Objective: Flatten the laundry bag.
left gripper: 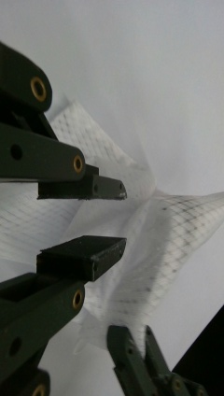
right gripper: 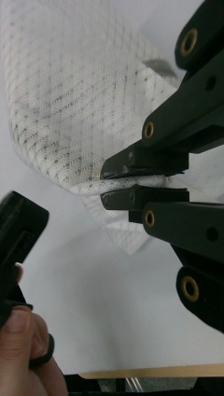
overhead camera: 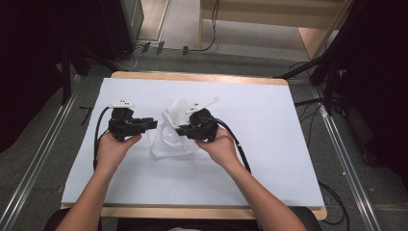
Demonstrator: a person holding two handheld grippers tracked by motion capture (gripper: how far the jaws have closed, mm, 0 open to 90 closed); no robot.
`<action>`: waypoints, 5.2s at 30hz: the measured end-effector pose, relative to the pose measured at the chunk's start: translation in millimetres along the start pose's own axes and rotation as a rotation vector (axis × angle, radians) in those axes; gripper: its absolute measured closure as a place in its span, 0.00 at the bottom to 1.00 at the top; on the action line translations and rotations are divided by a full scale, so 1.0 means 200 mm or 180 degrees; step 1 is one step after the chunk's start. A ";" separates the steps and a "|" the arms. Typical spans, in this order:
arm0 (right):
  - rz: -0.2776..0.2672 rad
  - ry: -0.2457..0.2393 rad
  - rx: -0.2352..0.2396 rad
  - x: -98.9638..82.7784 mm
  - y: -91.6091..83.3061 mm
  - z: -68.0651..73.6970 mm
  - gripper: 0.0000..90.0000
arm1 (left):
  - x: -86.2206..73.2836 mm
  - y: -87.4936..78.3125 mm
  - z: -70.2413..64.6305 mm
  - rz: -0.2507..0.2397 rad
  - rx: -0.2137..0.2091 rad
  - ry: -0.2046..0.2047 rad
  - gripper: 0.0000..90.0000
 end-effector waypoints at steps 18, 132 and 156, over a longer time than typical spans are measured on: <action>0.0291 -0.0198 0.0283 -0.03 0.19 0.13 0.86 | -0.08 0.16 0.08 0.0360 -0.0312 -0.0332 0.91; 0.0220 0.0812 -0.0465 -0.35 -0.37 -0.56 1.00 | -0.11 -0.01 0.31 0.0201 -0.0170 -0.0430 0.50; 0.0018 0.1051 -0.0846 -0.50 -0.49 -0.66 0.81 | 0.14 0.16 0.07 0.0504 -0.0284 0.0050 0.48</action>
Point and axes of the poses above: each handheld gripper's, and its own axes: y roughly forward along the jaws, x roughly out of its top, z roughly to its left, the point moved 3 cm from there along y, roughly forward along the jaws, and after that the axes turned 6 degrees about z, right-handed, at the moved point
